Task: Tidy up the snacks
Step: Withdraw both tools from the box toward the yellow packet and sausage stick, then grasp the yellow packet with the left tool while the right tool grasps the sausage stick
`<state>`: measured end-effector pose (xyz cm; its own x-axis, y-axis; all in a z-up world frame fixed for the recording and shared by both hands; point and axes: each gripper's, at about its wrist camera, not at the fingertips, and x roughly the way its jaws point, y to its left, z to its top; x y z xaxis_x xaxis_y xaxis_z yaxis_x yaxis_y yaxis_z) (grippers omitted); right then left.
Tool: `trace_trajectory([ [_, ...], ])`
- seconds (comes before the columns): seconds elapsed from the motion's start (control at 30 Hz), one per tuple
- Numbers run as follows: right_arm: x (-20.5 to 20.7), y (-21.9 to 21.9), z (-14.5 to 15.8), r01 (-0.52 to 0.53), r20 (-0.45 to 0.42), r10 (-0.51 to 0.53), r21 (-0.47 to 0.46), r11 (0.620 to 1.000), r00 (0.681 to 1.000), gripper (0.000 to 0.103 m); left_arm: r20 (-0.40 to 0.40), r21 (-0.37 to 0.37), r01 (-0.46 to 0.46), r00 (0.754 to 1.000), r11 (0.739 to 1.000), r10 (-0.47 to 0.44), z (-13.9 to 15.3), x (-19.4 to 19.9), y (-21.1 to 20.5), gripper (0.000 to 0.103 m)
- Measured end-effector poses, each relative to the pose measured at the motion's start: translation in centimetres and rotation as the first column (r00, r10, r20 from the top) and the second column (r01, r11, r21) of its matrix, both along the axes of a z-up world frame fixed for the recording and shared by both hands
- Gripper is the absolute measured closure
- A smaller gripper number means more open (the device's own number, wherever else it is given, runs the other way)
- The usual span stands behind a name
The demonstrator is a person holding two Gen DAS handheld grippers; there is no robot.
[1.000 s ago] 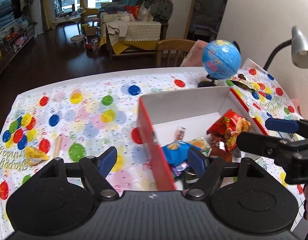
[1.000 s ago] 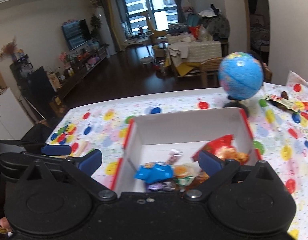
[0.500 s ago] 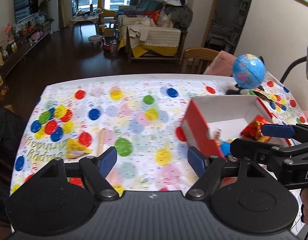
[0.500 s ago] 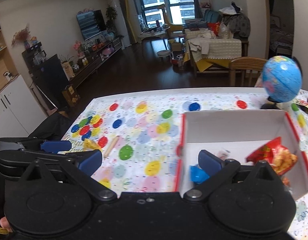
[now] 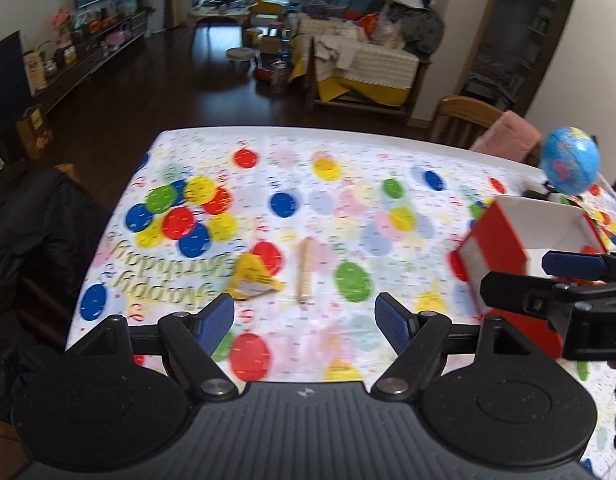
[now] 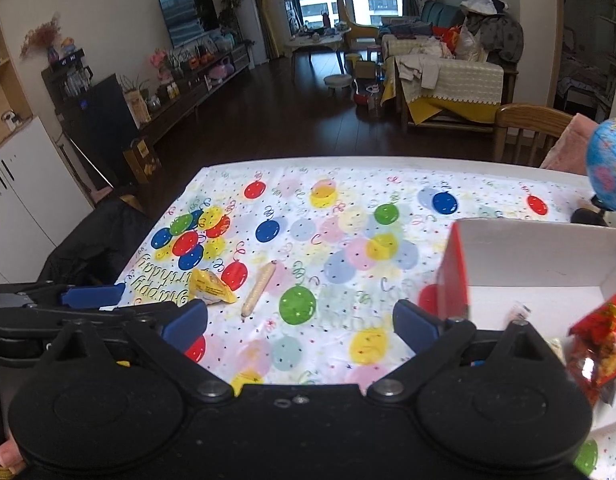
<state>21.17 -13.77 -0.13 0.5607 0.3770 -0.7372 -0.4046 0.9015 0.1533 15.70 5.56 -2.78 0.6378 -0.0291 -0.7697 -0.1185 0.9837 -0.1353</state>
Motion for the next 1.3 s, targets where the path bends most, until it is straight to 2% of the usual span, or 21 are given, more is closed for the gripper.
trace_trajectory([
  [0.33, 4.8, 4.2, -3.3, 0.030, -0.085, -0.032, -0.031, 0.999, 0.996, 0.015, -0.063, 0.001, -0.072, 0.995, 0.997, 0.071, -4.0, 2.9, 3.5, 0.026],
  [0.57, 8.3, 6.3, -6.5, 0.053, -0.166, -0.062, -0.059, 0.997, 0.984, 0.026, -0.095, 0.008, -0.077, 0.992, 0.997, 0.078, -6.5, 5.1, 4.4, 0.026],
  [0.73, 10.0, 8.1, -8.6, 0.033, -0.195, -0.049, -0.084, 0.996, 0.980, 0.029, -0.111, 0.012, -0.062, 0.992, 0.998, 0.063, -8.0, 6.5, 4.6, 0.026],
  [1.13, 12.4, 11.1, -11.9, -0.022, -0.238, -0.006, -0.117, 0.993, 0.971, 0.051, -0.128, -0.011, -0.071, 0.989, 0.997, 0.069, -10.3, 8.6, 4.9, 0.027],
  [1.27, 12.4, 12.1, -12.6, -0.051, -0.238, 0.019, -0.129, 0.990, 0.971, 0.062, -0.119, -0.015, -0.058, 0.991, 0.998, 0.056, -10.5, 8.8, 4.7, 0.027],
  [1.3, 12.3, 12.3, -12.7, -0.059, -0.236, 0.026, -0.135, 0.989, 0.971, 0.066, -0.118, -0.016, -0.054, 0.992, 0.998, 0.052, -10.5, 8.8, 4.6, 0.032],
])
